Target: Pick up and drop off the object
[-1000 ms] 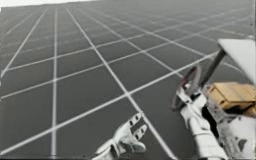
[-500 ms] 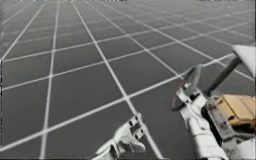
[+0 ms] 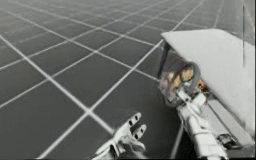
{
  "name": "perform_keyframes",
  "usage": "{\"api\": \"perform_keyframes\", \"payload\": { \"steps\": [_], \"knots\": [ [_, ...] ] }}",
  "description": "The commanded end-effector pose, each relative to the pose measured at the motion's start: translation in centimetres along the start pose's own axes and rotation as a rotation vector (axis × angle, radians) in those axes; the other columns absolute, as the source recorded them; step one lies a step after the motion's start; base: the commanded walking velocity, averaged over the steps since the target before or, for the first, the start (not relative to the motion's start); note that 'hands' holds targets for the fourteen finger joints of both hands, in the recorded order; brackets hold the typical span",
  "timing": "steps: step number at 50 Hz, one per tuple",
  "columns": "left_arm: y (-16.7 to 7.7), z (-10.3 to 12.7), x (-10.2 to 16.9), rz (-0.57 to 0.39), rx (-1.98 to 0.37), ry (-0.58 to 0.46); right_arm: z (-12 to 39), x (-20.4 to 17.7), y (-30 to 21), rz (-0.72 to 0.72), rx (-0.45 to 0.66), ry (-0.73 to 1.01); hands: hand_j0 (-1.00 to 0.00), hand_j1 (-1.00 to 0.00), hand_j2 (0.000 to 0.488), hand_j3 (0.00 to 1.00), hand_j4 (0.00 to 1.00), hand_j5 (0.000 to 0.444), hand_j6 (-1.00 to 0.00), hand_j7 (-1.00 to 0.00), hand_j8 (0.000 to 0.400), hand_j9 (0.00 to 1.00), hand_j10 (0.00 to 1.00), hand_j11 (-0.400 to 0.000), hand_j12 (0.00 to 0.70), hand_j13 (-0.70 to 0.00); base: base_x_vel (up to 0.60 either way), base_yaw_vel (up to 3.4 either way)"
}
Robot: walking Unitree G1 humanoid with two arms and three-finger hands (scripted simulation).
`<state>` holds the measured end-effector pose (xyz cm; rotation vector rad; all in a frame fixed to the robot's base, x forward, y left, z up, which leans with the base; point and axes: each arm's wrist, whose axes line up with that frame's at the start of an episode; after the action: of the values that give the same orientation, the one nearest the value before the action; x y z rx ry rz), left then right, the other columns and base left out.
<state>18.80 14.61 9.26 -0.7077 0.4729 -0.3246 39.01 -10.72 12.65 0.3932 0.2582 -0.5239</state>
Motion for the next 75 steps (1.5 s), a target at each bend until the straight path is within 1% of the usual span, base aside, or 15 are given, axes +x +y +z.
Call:
{"api": "perform_keyframes", "payload": {
  "steps": [1,25,65,66,67,68,69,70,71,72,73,74,75],
  "knots": [
    [0.1,0.0,-0.1,-0.007,-0.006,-0.004,0.6,-0.3,0.3,0.01,0.003,-0.026,0.0,0.0,0.0,1.0,1.0,0.0,0.0,0.0,0.0,1.0,1.0,-0.4,0.0,-0.7,0.15,-1.72],
    [0.1,0.0,-0.1,-0.007,-0.006,-0.004,0.6,-0.3,0.3,0.01,0.003,-0.026,0.0,0.0,0.0,1.0,1.0,0.0,0.0,0.0,0.0,1.0,1.0,-0.4,0.0,-0.7,0.19,-1.06],
    [0.1,0.0,-0.1,-0.007,-0.006,-0.004,0.6,-0.3,0.3,0.01,0.003,-0.026,0.0,0.0,0.0,1.0,1.0,0.0,0.0,0.0,0.0,1.0,1.0,-0.4,0.0,-0.7,0.2,-0.36],
    [-3.0,11.6,16.1,-0.077,0.035,-0.013,10.3,14.1,8.4,-0.012,0.045,-0.093,0.0,0.0,0.0,1.0,1.0,0.0,0.0,0.0,0.0,1.0,1.0,-0.4,0.0,-0.7,0.0,-0.1],
    [-2.9,11.3,17.3,-0.076,0.026,0.004,11.7,15.5,7.9,-0.037,0.053,-0.105,0.0,0.0,0.0,1.0,1.0,0.0,0.0,0.0,0.0,1.0,1.0,-0.4,0.0,-0.7,0.0,-0.12],
    [-3.3,11.7,17.0,-0.058,0.051,0.015,12.5,16.4,7.7,-0.041,0.064,-0.127,0.0,0.0,0.0,1.0,1.0,0.0,0.0,0.0,0.0,1.0,1.0,-0.4,0.0,-0.7,0.0,-0.12],
    [-4.3,11.8,16.9,-0.052,0.062,0.002,14.1,17.1,6.4,-0.037,0.064,-0.137,0.0,0.0,0.0,1.0,1.0,0.0,0.0,0.0,0.0,1.0,1.0,-0.4,0.0,-0.7,0.0,-0.11],
    [-4.4,11.2,17.1,-0.056,0.075,0.0,15.4,17.5,6.3,-0.04,0.068,-0.153,0.0,0.0,0.0,1.0,1.0,0.0,0.0,0.0,0.0,1.0,1.0,-0.4,0.0,-0.7,0.0,-0.11],
    [-4.9,11.0,16.7,-0.051,0.091,-0.007,16.8,18.3,6.1,-0.051,0.075,-0.172,0.0,0.0,0.0,1.0,1.0,0.0,0.0,0.0,0.0,1.0,1.0,-0.4,0.0,-0.7,0.0,-0.1],
    [-5.4,11.5,17.8,-0.045,0.084,-0.017,17.8,18.0,6.0,-0.028,0.059,-0.181,0.0,0.0,0.0,1.0,1.0,0.0,0.0,0.0,0.0,1.0,1.0,-0.4,0.0,-0.7,0.0,-0.1],
    [-5.1,10.6,16.6,-0.074,0.072,-0.012,19.2,18.4,6.3,-0.038,0.056,-0.216,0.0,0.0,0.0,1.0,1.0,0.0,0.0,0.0,0.0,1.0,1.0,-0.4,0.0,-0.7,0.0,-0.1],
    [-5.3,11.3,17.9,-0.084,0.074,-0.009,21.2,17.5,6.8,-0.058,0.049,-0.254,0.0,0.0,0.0,1.0,1.0,0.0,0.0,0.0,0.0,1.0,1.0,-0.4,0.0,-0.7,0.0,-0.11],
    [-4.9,10.9,16.6,-0.099,0.073,-0.021,22.7,17.5,7.0,-0.039,0.027,-0.297,0.0,0.0,0.0,1.0,1.0,0.0,0.0,0.0,0.0,1.0,1.0,-0.4,0.0,-0.7,0.0,-0.11]
  ]
}}
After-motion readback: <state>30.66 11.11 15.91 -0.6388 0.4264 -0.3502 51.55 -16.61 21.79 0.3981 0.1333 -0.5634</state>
